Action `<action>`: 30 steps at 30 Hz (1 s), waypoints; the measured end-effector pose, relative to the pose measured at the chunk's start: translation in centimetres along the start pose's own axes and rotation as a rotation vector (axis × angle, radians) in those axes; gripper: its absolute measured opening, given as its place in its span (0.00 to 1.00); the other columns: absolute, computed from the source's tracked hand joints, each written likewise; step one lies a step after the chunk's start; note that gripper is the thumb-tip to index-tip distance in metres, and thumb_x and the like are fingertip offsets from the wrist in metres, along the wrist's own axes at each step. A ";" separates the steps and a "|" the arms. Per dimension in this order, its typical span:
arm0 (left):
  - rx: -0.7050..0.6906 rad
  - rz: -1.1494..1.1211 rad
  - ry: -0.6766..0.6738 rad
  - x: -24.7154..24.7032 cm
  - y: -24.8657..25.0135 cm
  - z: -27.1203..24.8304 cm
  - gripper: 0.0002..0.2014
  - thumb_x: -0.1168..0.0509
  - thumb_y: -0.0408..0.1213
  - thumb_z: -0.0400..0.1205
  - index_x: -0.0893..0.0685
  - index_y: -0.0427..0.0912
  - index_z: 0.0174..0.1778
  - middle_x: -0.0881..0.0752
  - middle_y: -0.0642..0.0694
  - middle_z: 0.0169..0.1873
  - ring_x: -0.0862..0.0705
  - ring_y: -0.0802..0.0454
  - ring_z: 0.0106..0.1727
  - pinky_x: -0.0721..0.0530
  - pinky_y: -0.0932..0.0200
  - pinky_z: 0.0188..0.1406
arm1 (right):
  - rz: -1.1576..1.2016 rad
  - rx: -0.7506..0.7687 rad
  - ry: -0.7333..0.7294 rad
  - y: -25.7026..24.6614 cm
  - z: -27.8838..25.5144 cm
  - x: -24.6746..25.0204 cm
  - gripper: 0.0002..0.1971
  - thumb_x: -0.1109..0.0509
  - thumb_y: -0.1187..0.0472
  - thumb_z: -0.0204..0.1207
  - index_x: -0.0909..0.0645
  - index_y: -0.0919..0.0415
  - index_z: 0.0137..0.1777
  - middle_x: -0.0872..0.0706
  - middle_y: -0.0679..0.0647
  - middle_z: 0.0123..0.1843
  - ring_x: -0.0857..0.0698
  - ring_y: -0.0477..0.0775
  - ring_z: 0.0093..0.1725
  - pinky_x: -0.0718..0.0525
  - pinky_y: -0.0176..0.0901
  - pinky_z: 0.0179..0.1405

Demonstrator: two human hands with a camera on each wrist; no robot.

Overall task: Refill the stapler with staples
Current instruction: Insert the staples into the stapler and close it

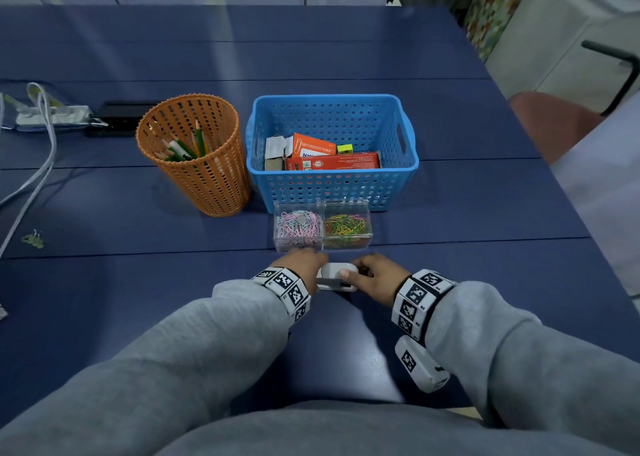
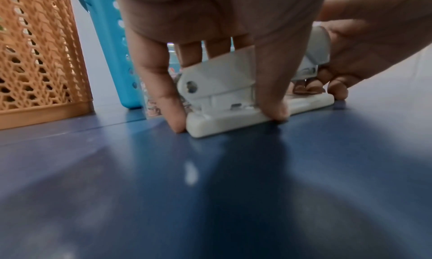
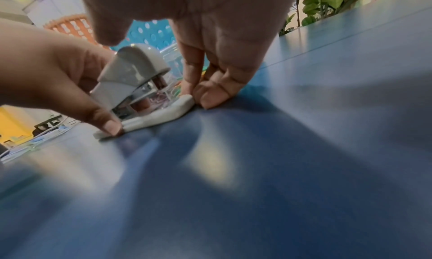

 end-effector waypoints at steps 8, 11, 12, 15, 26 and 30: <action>-0.042 -0.035 0.051 -0.4 0.1 -0.8 0.16 0.32 0.36 0.77 0.24 0.41 0.59 0.21 0.37 0.62 0.26 0.37 0.67 0.24 0.44 0.63 | 0.212 -0.099 -0.072 -0.2 -0.4 0.2 0.25 0.32 0.36 0.66 0.25 0.58 0.46 0.12 0.57 0.40 0.14 0.58 0.40 0.15 0.52 0.43; -0.059 -0.058 0.088 0.0 0.2 -1.0 0.15 0.32 0.36 0.77 0.24 0.41 0.60 0.20 0.37 0.62 0.25 0.38 0.66 0.23 0.44 0.63 | 0.363 -0.132 -0.155 -0.3 -0.3 0.1 0.19 0.27 0.43 0.67 0.26 0.58 0.43 0.16 0.56 0.32 0.18 0.55 0.33 0.17 0.49 0.39; -0.068 -0.073 0.094 0.2 0.3 -1.1 0.16 0.32 0.35 0.77 0.24 0.42 0.61 0.20 0.38 0.62 0.24 0.38 0.65 0.23 0.45 0.63 | 0.384 -0.136 -0.163 -0.3 -0.3 0.3 0.18 0.26 0.44 0.66 0.24 0.58 0.41 0.17 0.55 0.31 0.18 0.56 0.32 0.17 0.53 0.42; -0.089 -0.097 0.103 0.8 0.3 -1.3 0.20 0.32 0.36 0.77 0.24 0.43 0.64 0.19 0.39 0.63 0.22 0.39 0.65 0.22 0.46 0.65 | 0.424 -0.113 -0.159 -0.7 -0.3 1.0 0.13 0.25 0.48 0.67 0.20 0.57 0.36 0.18 0.56 0.28 0.18 0.53 0.28 0.16 0.52 0.43; -0.180 -0.084 0.293 4.2 0.8 -2.8 0.14 0.31 0.39 0.77 0.16 0.43 0.58 0.15 0.39 0.56 0.20 0.40 0.60 0.20 0.47 0.60 | 0.457 0.038 -0.076 -3.0 -1.5 3.9 0.07 0.28 0.56 0.72 0.21 0.55 0.35 0.20 0.55 0.30 0.21 0.52 0.28 0.18 0.39 0.28; -0.227 -0.104 0.390 5.9 0.6 -3.5 0.12 0.32 0.40 0.76 0.15 0.44 0.54 0.14 0.39 0.52 0.19 0.40 0.58 0.19 0.45 0.60 | 0.467 0.054 -0.102 -5.1 -2.4 5.1 0.06 0.31 0.57 0.75 0.21 0.56 0.38 0.20 0.55 0.34 0.21 0.51 0.31 0.18 0.37 0.32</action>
Point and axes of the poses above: each hand's wrist, its own z-axis towards the middle knuckle, its own x-axis out of the back of the hand, y = z × x, the point moved 3 cm from there along z, towards the middle knuckle
